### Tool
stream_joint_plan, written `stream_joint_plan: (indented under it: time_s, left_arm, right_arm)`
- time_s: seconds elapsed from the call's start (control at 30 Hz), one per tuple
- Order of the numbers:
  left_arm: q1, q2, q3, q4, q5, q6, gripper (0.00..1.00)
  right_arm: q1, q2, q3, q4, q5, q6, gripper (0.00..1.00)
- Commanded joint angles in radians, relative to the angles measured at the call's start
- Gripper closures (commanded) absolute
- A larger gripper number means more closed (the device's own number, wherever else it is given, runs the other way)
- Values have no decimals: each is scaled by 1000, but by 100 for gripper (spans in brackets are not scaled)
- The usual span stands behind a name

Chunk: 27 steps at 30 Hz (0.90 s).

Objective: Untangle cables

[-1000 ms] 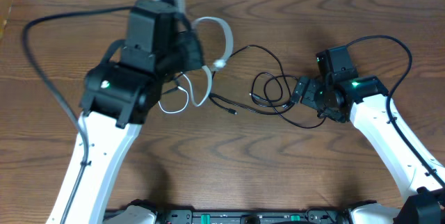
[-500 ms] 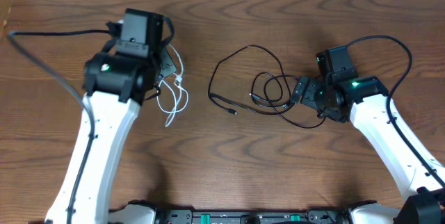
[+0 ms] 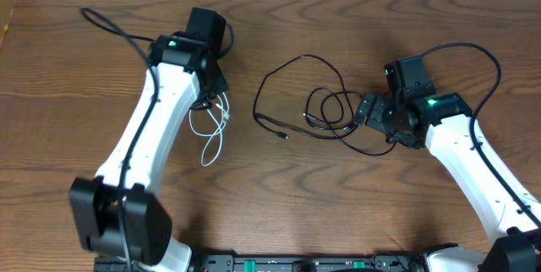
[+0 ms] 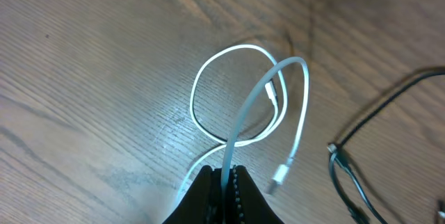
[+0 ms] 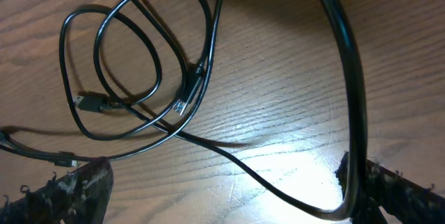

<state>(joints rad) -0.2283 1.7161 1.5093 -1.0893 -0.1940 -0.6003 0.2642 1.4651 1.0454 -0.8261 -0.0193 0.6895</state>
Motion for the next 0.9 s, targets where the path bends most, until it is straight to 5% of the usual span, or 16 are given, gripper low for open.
stream_joint_plan:
  time_s: [0.0, 0.33, 0.87]
  left_arm:
    - [34, 64, -11, 10, -12, -8, 92]
    - [211, 114, -13, 24, 214, -3, 92]
    - [242, 115, -34, -18, 303, 92, 55]
  right_arm:
    - [6, -5, -6, -1, 2, 13, 1]
    - [6, -5, -6, -1, 1, 13, 1]
    - [6, -5, -6, -1, 2, 13, 1]
